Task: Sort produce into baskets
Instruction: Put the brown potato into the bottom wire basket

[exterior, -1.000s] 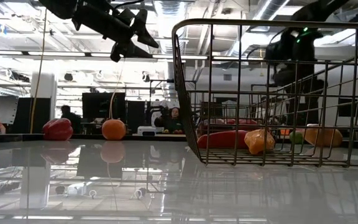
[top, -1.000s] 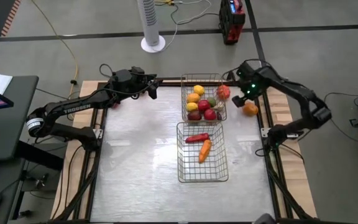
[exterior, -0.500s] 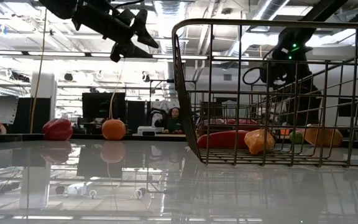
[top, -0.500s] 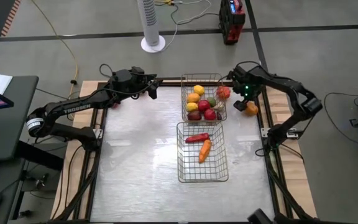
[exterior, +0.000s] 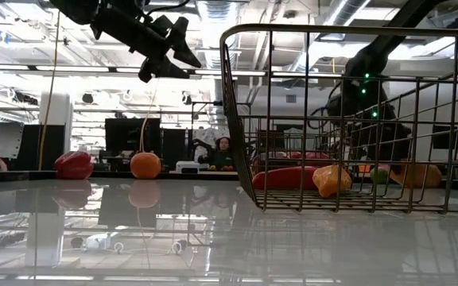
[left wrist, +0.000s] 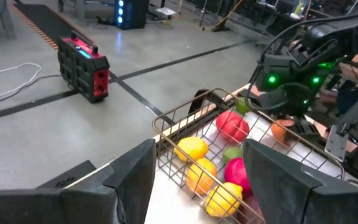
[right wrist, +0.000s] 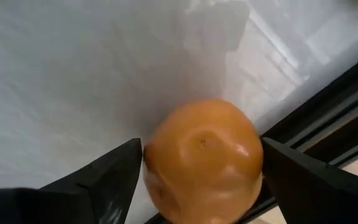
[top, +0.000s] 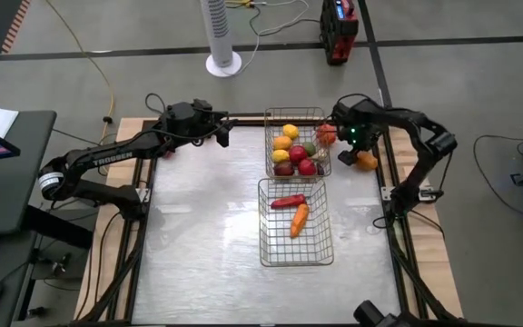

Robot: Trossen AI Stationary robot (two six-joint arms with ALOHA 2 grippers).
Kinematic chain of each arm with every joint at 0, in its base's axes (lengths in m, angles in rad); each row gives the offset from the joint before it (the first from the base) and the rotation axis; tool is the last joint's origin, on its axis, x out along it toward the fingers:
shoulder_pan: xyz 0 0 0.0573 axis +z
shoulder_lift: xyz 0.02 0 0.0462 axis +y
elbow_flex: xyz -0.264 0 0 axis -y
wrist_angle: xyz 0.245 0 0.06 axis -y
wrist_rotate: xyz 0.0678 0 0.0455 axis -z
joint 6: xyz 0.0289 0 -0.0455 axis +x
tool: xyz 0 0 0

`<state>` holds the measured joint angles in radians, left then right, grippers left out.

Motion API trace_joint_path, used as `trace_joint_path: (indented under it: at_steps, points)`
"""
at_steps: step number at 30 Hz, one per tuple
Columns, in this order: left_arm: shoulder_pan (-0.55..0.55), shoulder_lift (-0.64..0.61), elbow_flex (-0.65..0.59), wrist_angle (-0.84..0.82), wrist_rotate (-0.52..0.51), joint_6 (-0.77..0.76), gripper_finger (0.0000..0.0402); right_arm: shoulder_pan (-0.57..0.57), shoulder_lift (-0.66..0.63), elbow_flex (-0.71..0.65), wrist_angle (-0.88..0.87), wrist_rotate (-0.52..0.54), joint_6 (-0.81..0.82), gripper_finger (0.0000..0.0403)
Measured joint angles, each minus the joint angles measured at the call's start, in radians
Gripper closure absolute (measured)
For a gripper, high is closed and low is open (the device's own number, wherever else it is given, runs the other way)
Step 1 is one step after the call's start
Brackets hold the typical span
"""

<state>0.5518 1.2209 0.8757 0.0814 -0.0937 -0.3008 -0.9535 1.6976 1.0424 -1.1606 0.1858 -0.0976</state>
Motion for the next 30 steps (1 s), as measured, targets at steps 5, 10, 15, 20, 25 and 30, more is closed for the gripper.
trace_joint_path:
  at_steps: [5,10,15,20,25,30]
  points:
    - [0.0,0.0,0.0,-0.003,0.0,0.0,0.0175,0.004,0.028,0.0,-0.012,0.029,0.011,0.0072]
    - [0.0,0.0,0.0,-0.002,0.0,-0.001,0.0175,0.004,0.01,0.0,-0.017,0.028,0.011,0.0105]
    - [0.0,0.0,0.0,-0.002,0.0,0.003,0.0175,0.011,-0.036,0.0,-0.038,0.008,0.028,0.0115]
    - [0.0,0.0,0.0,-0.002,0.004,0.004,0.0175,0.014,-0.118,0.019,-0.068,-0.065,0.112,0.0115]
    - [0.0,0.0,0.0,-0.002,0.007,0.005,0.0175,0.019,-0.252,0.094,-0.047,-0.17,0.226,0.0115]
    - [0.0,0.0,0.0,-0.002,0.008,0.003,0.0175,0.034,-0.404,0.168,0.064,-0.317,0.314,0.0115]
